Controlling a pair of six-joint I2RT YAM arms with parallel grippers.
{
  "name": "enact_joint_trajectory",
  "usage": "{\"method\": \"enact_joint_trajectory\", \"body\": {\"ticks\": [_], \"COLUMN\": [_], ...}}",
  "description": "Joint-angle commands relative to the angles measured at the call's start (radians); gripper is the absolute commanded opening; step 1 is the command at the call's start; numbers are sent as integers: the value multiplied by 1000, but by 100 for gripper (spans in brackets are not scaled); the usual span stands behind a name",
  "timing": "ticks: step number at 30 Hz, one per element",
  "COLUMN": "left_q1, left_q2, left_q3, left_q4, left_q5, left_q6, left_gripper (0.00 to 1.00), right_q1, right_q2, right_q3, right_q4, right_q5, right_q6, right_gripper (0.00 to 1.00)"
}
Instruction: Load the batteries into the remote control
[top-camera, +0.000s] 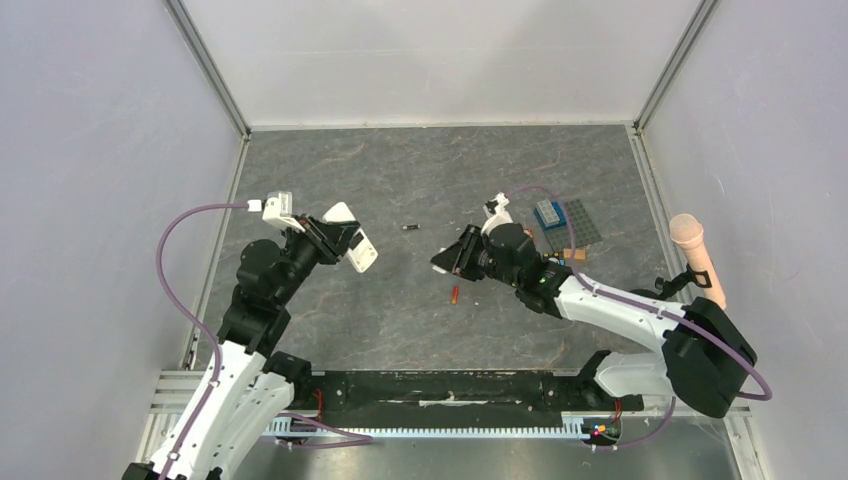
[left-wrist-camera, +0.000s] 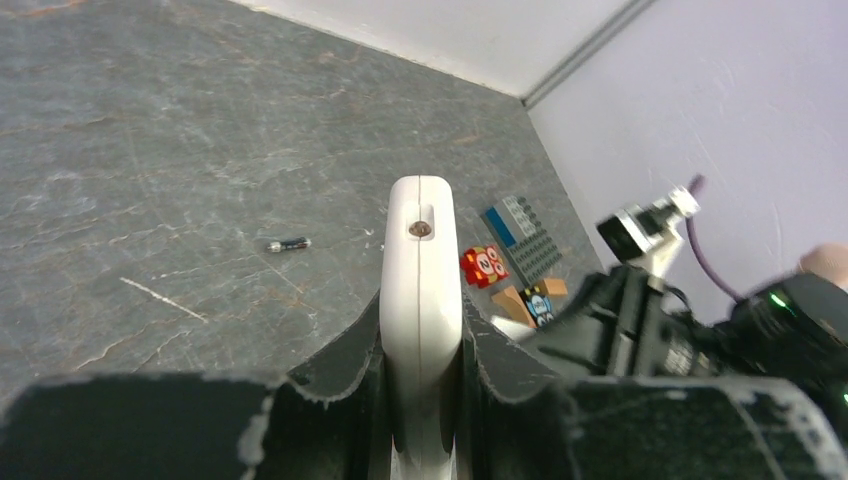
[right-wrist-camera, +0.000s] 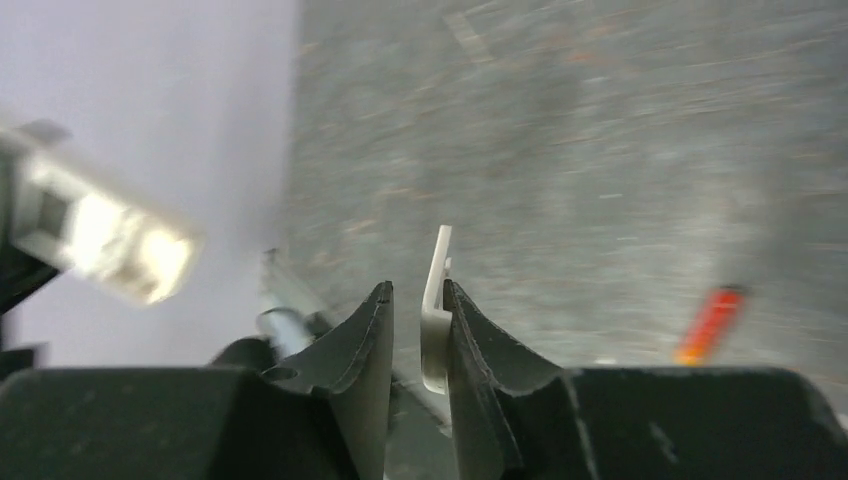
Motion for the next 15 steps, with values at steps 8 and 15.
{"method": "enact_joint_trajectory", "body": {"ticks": [8,15], "left_q1": [3,2], "left_q2": [-8,38], "left_q3": [44,42], "left_q4": [-48,-53], "left_q5": [252,293], "left_q6": [137,109], "left_gripper": [2,2], "right_q1": [-125,-142], "right_q2": [162,215], "right_q3": [12,24], "right_q4": [-349,-388], "right_q5": [232,295], "right_q6": [-315,-322], "right_gripper": [27,29]}}
